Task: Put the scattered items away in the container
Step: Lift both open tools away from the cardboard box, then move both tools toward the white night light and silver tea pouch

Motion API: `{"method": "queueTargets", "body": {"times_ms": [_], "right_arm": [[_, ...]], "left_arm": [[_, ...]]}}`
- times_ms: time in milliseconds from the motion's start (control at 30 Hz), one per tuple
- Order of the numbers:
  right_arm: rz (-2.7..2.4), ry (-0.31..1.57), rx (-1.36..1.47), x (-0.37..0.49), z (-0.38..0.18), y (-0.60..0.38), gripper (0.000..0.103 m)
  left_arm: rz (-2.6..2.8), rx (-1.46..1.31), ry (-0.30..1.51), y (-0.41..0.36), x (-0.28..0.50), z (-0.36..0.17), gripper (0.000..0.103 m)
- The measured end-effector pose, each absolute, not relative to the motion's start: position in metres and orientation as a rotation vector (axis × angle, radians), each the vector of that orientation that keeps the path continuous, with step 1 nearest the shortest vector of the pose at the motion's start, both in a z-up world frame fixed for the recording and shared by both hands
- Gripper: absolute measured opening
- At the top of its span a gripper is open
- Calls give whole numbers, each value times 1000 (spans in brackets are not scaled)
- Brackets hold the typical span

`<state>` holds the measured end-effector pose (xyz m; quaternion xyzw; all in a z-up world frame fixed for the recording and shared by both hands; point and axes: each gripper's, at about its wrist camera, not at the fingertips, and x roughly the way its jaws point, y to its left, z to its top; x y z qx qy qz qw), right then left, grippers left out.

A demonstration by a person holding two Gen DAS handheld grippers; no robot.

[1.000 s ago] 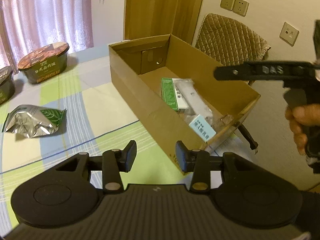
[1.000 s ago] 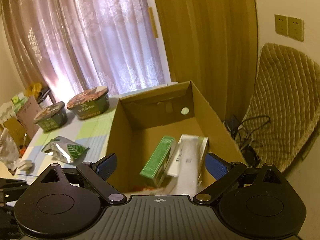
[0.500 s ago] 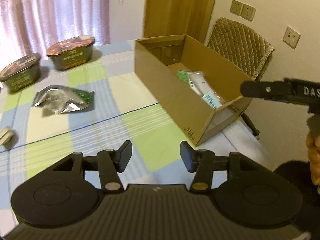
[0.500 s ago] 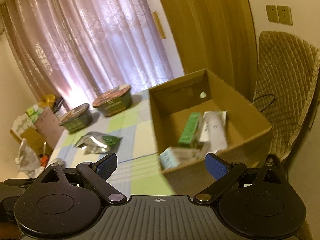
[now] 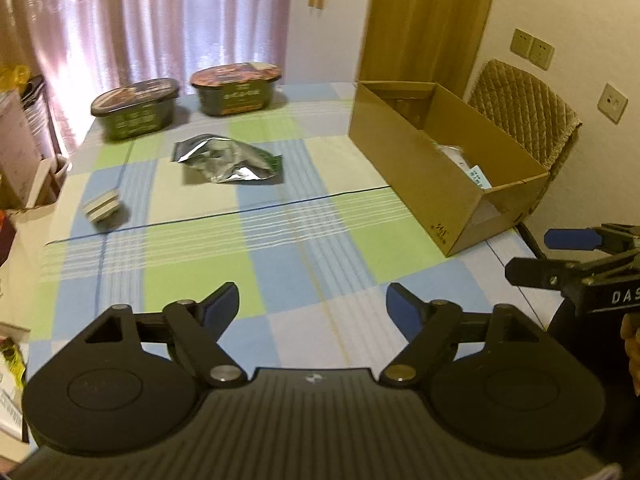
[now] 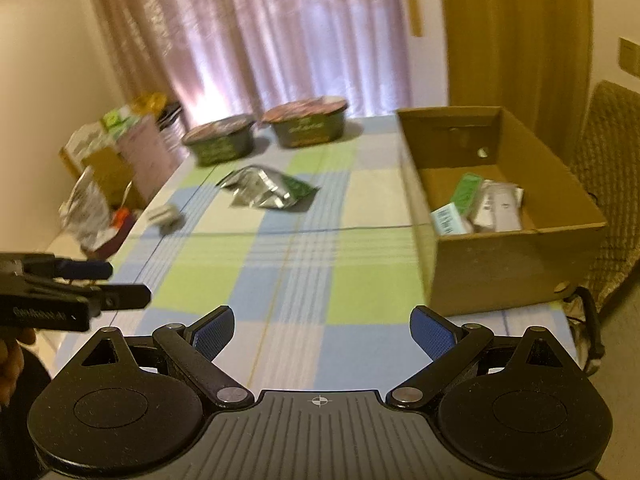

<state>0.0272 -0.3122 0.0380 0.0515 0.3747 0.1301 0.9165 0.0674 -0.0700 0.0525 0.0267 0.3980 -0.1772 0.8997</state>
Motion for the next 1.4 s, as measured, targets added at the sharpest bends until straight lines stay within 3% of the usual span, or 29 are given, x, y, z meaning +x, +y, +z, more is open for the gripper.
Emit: {"method": "queueTargets", "body": {"times_ms": [433, 1400], "right_arm": [[358, 812, 20, 3, 25, -276, 99], [436, 851, -19, 14, 24, -259, 99]], "left_arm": [[-276, 34, 832, -21, 26, 50, 88], [-194, 28, 847, 19, 29, 54, 93]]}}
